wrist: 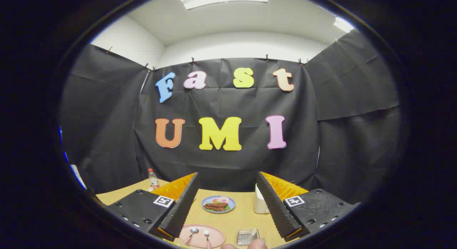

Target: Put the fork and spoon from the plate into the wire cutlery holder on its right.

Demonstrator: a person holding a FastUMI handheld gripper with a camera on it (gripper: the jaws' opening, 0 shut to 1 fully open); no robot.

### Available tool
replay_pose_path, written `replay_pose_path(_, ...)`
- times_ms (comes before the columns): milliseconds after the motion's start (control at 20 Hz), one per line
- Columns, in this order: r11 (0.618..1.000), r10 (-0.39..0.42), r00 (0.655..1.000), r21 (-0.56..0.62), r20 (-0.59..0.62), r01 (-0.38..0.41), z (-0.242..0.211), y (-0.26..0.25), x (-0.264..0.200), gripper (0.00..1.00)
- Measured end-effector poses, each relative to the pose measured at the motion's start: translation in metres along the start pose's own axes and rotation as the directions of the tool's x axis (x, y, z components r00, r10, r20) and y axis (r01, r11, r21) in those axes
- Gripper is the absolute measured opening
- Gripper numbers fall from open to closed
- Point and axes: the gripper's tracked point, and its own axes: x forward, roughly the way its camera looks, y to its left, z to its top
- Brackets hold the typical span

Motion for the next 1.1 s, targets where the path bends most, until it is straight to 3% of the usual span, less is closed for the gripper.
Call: replay_pose_path(1100, 1.0, -0.026, 0.999, -0.002, -0.047, 0.026, -0.011, 0.001, -0.01, 0.97)
